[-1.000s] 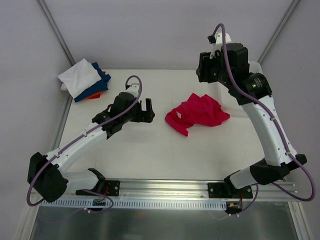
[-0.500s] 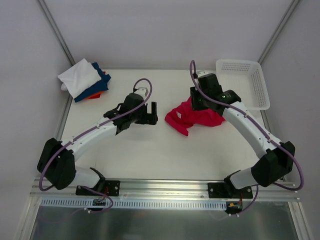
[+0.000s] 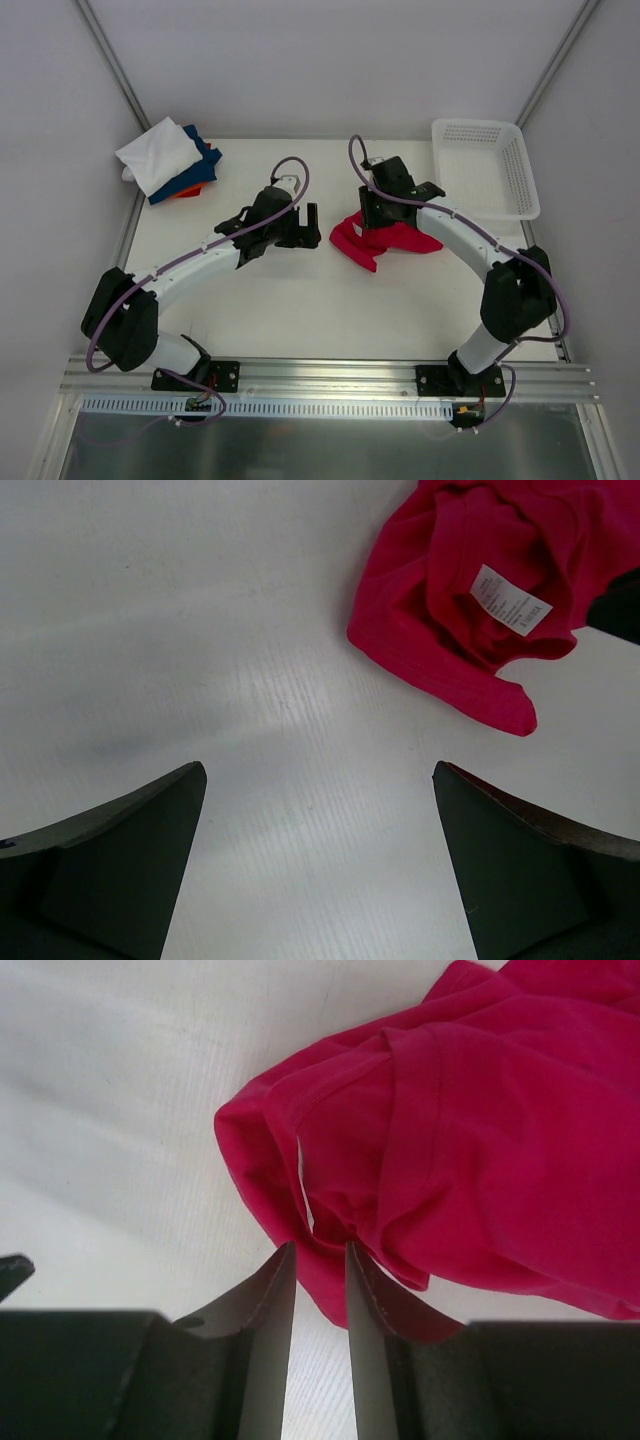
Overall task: Fold and stack the t-shirts
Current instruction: Move the tshirt to the center of the board
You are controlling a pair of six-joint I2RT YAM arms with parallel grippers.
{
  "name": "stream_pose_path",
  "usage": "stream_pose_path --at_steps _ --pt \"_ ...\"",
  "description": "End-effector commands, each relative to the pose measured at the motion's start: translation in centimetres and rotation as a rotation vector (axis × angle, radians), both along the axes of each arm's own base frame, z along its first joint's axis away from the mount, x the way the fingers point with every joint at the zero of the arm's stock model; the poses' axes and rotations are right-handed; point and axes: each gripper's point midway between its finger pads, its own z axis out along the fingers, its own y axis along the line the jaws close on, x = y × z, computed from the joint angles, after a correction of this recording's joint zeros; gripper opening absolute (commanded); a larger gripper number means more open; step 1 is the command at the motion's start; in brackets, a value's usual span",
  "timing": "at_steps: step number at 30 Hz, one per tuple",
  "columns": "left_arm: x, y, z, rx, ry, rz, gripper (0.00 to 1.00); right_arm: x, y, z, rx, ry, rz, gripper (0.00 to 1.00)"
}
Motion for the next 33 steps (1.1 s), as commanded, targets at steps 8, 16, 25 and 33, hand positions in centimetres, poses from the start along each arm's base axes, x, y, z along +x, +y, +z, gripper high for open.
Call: stream_pose_path --at_steps 8,16,25,33 --pt "-0.5 -5.0 -0.5 -0.134 0.009 -0.047 0.99 3.4 2.8 0.9 0.035 -0.047 0.057 0.29" --pt "-0.7 -7.5 -0.4 -0.260 -0.037 -0.043 0.95 4.9 0.8 1.9 0.015 -0.080 0.010 0.29" --pt "0.0 -11.9 4.0 -0.460 -0.186 -0.102 0.90 6.4 -4.4 4.7 0.057 -0.127 -0.113 0.29" --pt "1.9 -14.4 0.8 -0.496 -0.177 -0.093 0.77 5.7 -5.4 5.8 0.069 -0.152 -0.123 0.29"
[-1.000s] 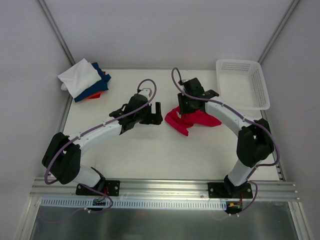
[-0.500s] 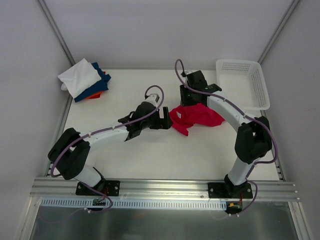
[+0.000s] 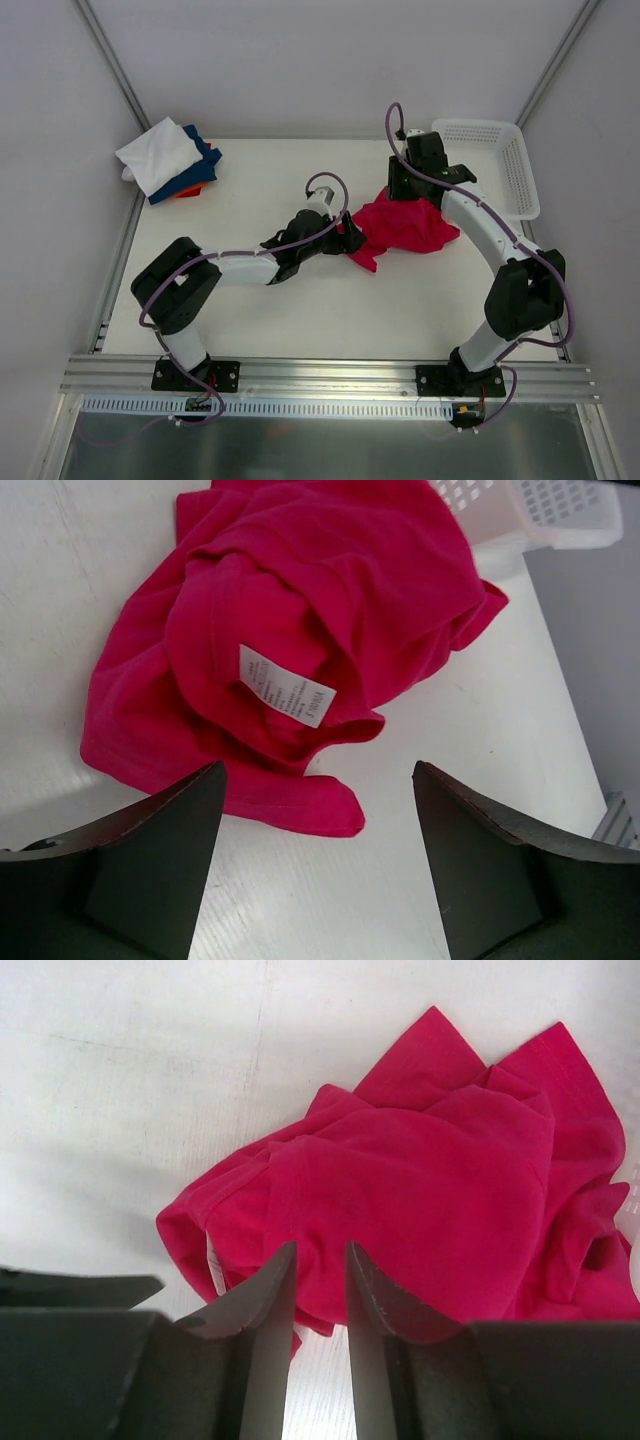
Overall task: Fold and stack the t-shirts
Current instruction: Move the tshirt to the center of the board, then flatten the tshirt out
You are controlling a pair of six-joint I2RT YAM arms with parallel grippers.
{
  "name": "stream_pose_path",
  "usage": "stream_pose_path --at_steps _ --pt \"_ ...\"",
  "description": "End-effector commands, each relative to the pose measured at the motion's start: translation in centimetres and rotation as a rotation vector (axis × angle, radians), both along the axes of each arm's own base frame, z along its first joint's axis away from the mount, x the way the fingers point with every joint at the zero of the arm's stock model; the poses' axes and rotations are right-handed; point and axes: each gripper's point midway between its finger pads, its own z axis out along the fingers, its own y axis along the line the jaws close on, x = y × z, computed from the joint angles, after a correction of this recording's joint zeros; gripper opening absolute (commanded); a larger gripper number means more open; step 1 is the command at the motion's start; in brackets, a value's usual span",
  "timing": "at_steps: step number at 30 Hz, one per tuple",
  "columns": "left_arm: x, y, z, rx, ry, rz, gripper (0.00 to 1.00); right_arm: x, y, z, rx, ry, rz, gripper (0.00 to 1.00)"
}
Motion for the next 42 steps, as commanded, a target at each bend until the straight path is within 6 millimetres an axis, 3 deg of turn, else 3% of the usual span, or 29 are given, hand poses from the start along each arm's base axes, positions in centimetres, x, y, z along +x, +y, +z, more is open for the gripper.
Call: stream_pose_path --at_steps 1,4,10,19,23,28,33,36,42 --pt "1.4 -2.0 1.6 -0.093 -0.044 0.003 0.75 -0.8 -0.2 2.1 0.021 -0.049 0.022 0.29" --pt "1.8 -2.2 0.1 -0.075 -0.021 0.013 0.70 -1.0 -0.5 2.2 0.023 -0.051 0.020 0.29" --pt "2.4 -2.0 -1.5 -0.039 -0.001 0.034 0.68 -1.3 -0.7 2.5 0.041 -0.055 0.024 0.29" --pt "2.1 -1.6 -4.4 -0.014 0.061 0.037 0.38 -1.6 -1.1 2.4 0.046 -0.050 0.020 0.29" --pt "1.5 -1.1 -5.3 0.005 0.085 0.038 0.47 -1.6 -0.9 2.4 0.060 -0.045 0.028 0.29" --pt "0.1 1.3 -6.8 0.064 0.111 0.069 0.61 -3.0 0.2 1.9 0.115 -0.017 0.047 0.28" --pt "-0.9 3.1 -7.5 0.104 0.124 0.097 0.64 -5.3 0.1 0.1 0.093 0.014 0.018 0.28" --pt "-1.0 3.7 -7.9 0.120 0.133 0.110 0.65 -7.8 0.3 -2.0 0.106 0.064 0.014 0.28" --pt "-1.2 4.0 -8.5 0.140 0.150 0.115 0.65 -10.9 2.0 -3.0 0.127 0.085 0.046 0.28"
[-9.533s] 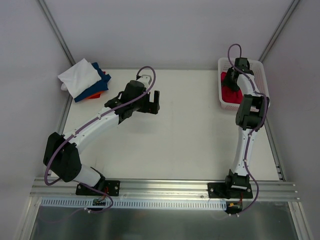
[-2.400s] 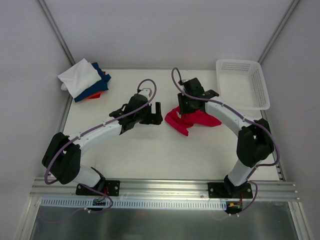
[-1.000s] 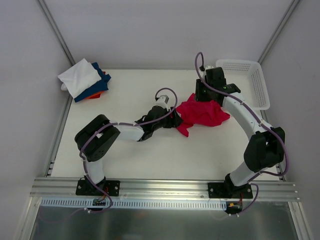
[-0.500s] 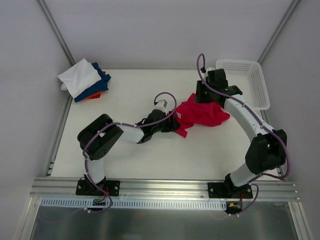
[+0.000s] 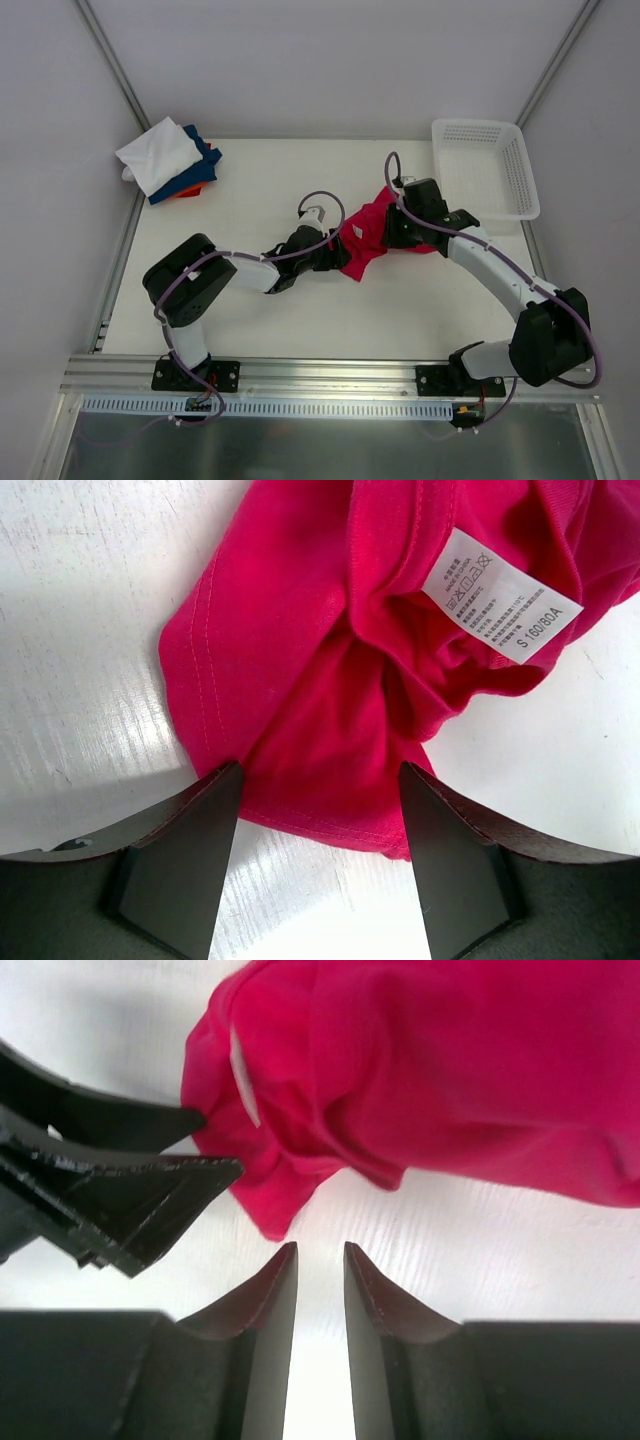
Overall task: Fold and stack the t-shirts
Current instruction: Flatten the tshirt out
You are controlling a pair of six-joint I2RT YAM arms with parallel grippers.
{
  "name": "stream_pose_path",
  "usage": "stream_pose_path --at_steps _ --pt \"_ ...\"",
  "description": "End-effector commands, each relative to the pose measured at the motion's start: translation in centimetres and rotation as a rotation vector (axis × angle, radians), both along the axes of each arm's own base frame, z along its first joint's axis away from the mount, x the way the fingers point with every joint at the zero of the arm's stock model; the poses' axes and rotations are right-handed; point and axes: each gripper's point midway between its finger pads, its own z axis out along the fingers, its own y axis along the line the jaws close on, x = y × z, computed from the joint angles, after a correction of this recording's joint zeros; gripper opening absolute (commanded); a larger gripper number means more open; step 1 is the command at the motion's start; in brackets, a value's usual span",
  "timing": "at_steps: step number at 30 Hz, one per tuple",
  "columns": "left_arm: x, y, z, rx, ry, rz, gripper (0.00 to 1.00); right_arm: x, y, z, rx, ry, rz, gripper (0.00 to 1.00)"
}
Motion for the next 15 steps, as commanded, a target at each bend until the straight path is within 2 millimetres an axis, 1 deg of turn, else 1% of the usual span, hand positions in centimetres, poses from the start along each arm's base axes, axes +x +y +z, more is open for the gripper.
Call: stream_pose_path --at_steps 1,2,5,7,8,10,11,12,14,15 --pt "0.0 1.3 0.0 0.031 0.005 0.031 0.65 -0.7 1.3 1.5 0.053 -0.050 -0.005 0.28" --pt "-0.1 1.6 -0.1 0.040 0.008 0.034 0.65 -1.1 1.7 1.1 0.052 -0.043 0.008 0.28" --pt "-0.3 2.1 -0.3 0.051 0.012 0.043 0.65 -1.3 2.4 0.7 0.049 -0.035 0.034 0.29" --pt "-0.3 2.3 -0.3 0.053 0.014 0.045 0.65 -1.2 2.9 0.5 0.046 -0.035 0.057 0.30" --pt "-0.5 2.6 -0.4 0.058 0.018 0.048 0.65 -1.0 3.5 0.7 0.059 -0.041 0.078 0.31" --pt "-0.6 2.8 -0.3 0.058 0.016 0.052 0.65 -0.7 4.0 -0.2 0.043 -0.020 0.106 0.31" --pt "-0.7 3.0 -0.4 0.060 0.018 0.054 0.65 -0.5 4.6 0.0 0.052 -0.023 0.127 0.31" --pt "-0.7 3.1 -0.4 0.066 0.019 0.057 0.65 -0.2 4.9 -1.0 0.038 -0.003 0.144 0.31" --pt "-1.0 3.4 -0.4 0.072 0.021 0.059 0.65 -0.1 5.7 -1.5 0.041 0.010 0.177 0.31" --pt "-1.0 3.5 -0.3 0.072 0.019 0.062 0.65 0.3 6.1 -2.2 0.035 0.024 0.183 0.30"
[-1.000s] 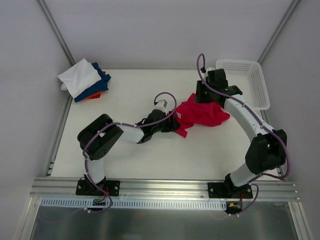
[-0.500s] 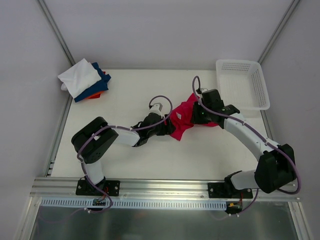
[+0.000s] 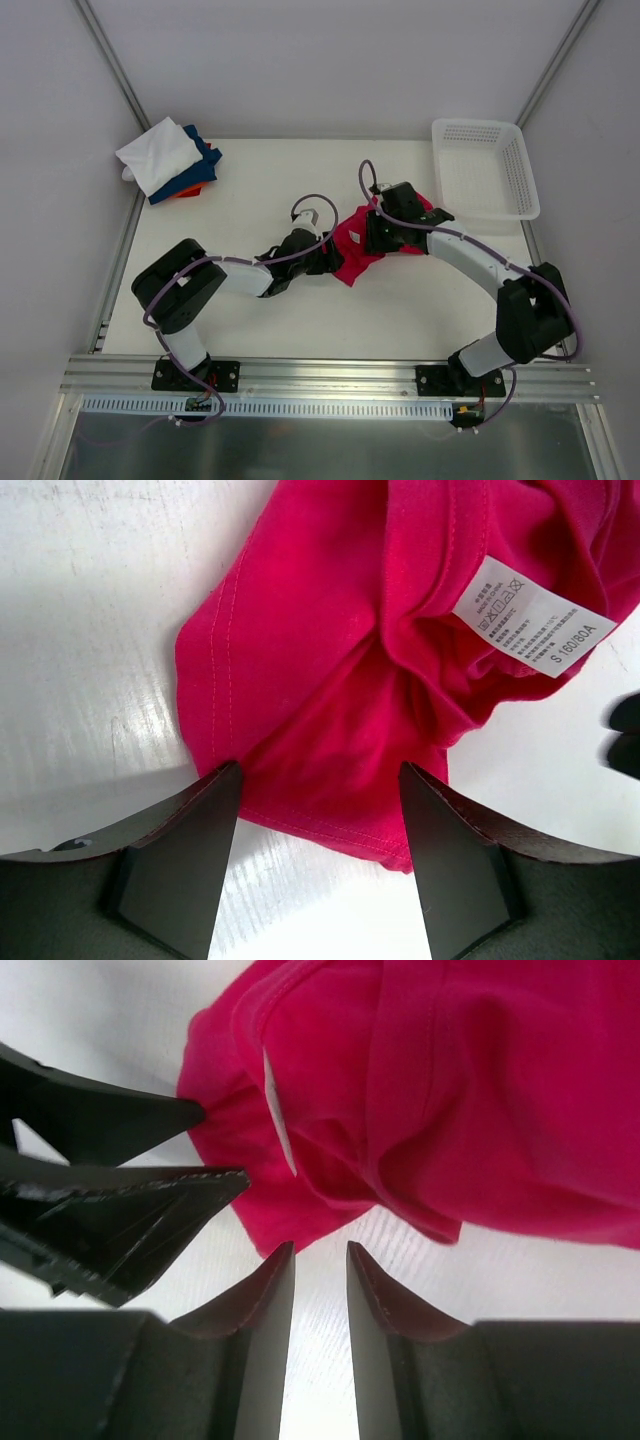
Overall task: Fold and stack the t-shirts
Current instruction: Flatten the tshirt out
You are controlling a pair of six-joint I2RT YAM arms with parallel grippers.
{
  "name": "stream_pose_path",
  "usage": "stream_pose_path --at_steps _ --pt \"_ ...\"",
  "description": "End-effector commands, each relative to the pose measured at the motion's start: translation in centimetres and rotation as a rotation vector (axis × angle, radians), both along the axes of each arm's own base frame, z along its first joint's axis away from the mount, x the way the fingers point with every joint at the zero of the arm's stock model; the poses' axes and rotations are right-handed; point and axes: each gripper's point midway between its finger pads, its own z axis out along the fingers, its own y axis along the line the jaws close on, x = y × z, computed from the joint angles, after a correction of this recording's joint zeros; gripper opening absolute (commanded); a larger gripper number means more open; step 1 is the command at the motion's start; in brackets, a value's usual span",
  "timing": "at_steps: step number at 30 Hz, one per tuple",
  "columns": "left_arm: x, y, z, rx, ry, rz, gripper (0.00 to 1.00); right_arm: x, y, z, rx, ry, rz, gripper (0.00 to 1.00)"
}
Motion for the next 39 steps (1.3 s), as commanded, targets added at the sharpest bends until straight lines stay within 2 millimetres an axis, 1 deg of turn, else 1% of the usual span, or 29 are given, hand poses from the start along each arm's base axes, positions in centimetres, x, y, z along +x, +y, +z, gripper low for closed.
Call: stream_pose_path --at_steps 1,3,4,7,10,18,33,36,39 --pt "-0.3 1.8 -0.2 0.042 0.009 0.034 0.65 1.5 2.4 0.2 0.033 -0.016 0.072 0.30" --pt "-0.4 2.0 -0.2 0.046 0.010 0.034 0.65 1.8 2.7 -0.2 0.028 -0.017 0.102 0.29" --pt "-0.4 2.1 -0.2 0.047 0.011 0.035 0.65 1.8 2.9 -0.9 0.024 -0.001 0.108 0.29" --pt "-0.3 2.3 -0.3 0.052 0.014 0.037 0.66 2.0 3.5 -1.5 0.033 0.009 0.122 0.29" --pt "-0.2 2.4 -0.3 0.050 0.015 0.041 0.65 1.9 3.6 -1.8 0.032 0.014 0.128 0.29" --pt "-0.1 2.1 -0.3 0.043 0.022 0.034 0.65 1.3 3.6 -3.0 0.026 0.042 0.138 0.30" --pt "-0.2 2.5 -0.2 0.039 0.021 0.042 0.65 0.3 3.7 -5.5 0.025 0.094 0.151 0.30" --pt "-0.1 2.4 -0.1 0.033 0.020 0.042 0.65 0.1 3.7 -5.8 0.029 0.100 0.153 0.29" --pt "-0.2 2.6 -0.1 0.035 0.020 0.045 0.65 -0.1 3.5 -6.1 0.025 0.106 0.151 0.24"
